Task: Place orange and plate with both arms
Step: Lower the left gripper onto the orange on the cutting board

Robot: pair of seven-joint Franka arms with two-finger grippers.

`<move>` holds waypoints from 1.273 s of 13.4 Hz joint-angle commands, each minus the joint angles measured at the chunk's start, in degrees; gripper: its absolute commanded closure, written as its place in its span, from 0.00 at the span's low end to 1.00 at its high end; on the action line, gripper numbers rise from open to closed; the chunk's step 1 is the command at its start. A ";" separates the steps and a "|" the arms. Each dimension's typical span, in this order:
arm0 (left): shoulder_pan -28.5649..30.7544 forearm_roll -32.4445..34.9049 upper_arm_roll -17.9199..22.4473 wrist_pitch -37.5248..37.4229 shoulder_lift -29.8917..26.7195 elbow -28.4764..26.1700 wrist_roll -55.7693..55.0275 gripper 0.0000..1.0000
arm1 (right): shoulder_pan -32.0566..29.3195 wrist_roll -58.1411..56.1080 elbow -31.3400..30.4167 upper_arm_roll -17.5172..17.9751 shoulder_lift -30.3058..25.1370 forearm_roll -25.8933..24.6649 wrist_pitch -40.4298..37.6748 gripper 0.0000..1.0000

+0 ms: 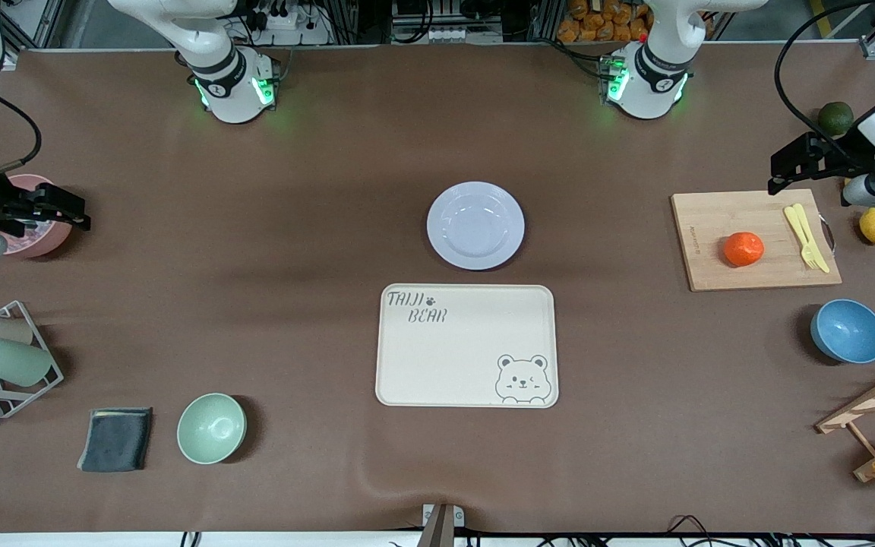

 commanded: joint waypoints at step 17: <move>6.08 9.54 -0.20 12.77 7.51 -18.85 -1.31 0.00 | -0.08 0.26 1.05 0.12 0.74 -0.57 -0.87 0.00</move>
